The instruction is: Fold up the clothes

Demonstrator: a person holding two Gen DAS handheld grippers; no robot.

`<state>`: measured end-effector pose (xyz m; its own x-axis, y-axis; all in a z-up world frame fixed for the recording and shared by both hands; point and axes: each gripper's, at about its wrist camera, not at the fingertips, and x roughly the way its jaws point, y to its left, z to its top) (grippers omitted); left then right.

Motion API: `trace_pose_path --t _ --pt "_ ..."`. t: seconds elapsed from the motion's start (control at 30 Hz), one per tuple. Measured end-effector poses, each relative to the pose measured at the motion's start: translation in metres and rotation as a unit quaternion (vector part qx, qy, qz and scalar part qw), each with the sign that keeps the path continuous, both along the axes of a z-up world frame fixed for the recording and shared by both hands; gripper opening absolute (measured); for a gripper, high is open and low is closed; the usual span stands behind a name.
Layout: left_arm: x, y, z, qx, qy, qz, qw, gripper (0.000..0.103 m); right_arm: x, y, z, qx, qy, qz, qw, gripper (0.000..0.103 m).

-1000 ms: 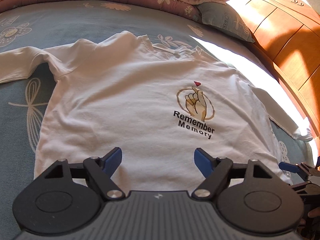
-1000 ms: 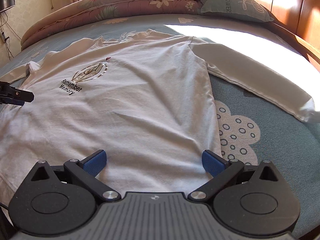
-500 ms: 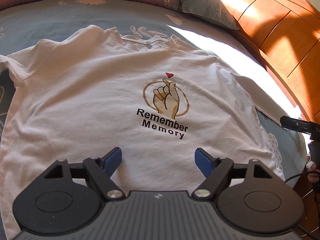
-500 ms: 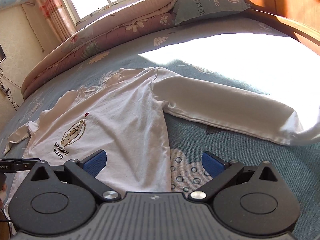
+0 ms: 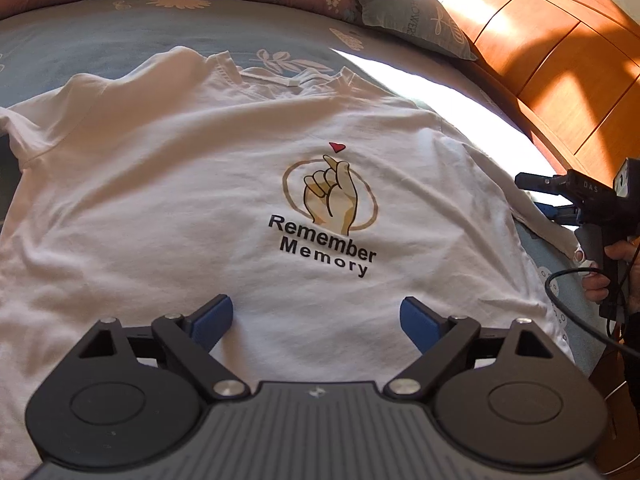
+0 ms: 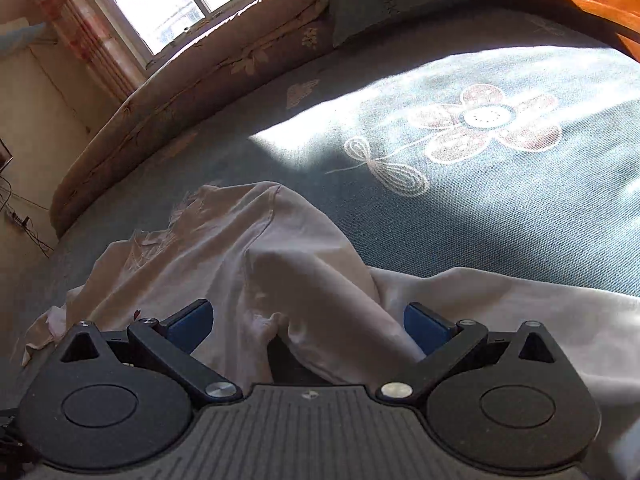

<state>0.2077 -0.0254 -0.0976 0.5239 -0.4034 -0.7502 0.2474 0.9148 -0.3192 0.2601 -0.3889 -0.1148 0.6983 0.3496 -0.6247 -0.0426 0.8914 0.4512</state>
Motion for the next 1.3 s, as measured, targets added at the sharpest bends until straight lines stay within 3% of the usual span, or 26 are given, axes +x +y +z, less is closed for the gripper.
trace_pose_path --t 0.23,0.3,0.4,0.47,0.53,0.6,0.67,0.8,0.97,1.03,1.1,1.2,1.3 --pt "0.0 -0.009 -0.001 0.016 -0.004 0.0 0.9999 0.098 -0.036 0.023 -0.002 -0.045 -0.01 0.033 0.998 0.103" --pt "0.0 -0.007 -0.001 0.01 -0.003 0.003 0.9999 0.098 -0.036 0.02 0.005 -0.041 -0.003 0.032 0.999 0.103" --pt "0.0 -0.001 -0.002 -0.006 -0.001 0.008 0.9999 0.098 -0.039 0.007 0.021 -0.026 -0.03 0.03 0.999 0.103" --pt "0.001 0.0 -0.002 -0.009 0.001 0.01 0.9999 0.098 -0.035 -0.01 0.029 -0.027 -0.041 0.024 0.998 0.096" --pt "0.001 -0.001 -0.001 -0.009 0.001 0.01 0.9999 0.098 -0.024 -0.031 0.03 -0.025 -0.035 0.014 0.999 0.074" --pt "0.001 -0.002 -0.001 -0.004 0.0 0.008 1.0 0.098 -0.011 -0.052 0.027 -0.021 -0.022 0.002 1.0 0.06" --pt "0.001 -0.003 -0.001 -0.002 0.0 0.006 1.0 0.098 -0.001 -0.067 0.021 -0.02 -0.015 0.004 1.0 0.058" --pt "0.002 -0.002 -0.002 -0.005 0.001 0.004 1.0 0.099 0.018 -0.081 0.008 0.003 0.003 0.061 0.998 0.058" --pt "0.004 -0.005 -0.002 0.0 0.003 0.004 1.0 0.1 0.026 -0.076 0.0 -0.02 0.026 0.121 0.992 0.049" --pt "0.005 -0.005 -0.002 0.001 0.003 0.004 1.0 0.1 0.025 -0.072 0.001 -0.028 0.029 0.145 0.989 0.025" --pt "0.005 -0.007 -0.002 0.004 0.002 0.004 1.0 0.101 0.02 -0.065 0.002 -0.047 0.027 0.167 0.984 0.009" --pt "0.006 -0.01 -0.002 0.013 0.001 0.001 0.9999 0.101 0.013 -0.055 0.004 -0.089 0.016 0.169 0.981 0.005" --pt "0.006 -0.01 -0.002 0.016 0.002 0.001 0.9999 0.102 0.013 -0.059 0.014 -0.109 -0.011 0.129 0.986 0.005"
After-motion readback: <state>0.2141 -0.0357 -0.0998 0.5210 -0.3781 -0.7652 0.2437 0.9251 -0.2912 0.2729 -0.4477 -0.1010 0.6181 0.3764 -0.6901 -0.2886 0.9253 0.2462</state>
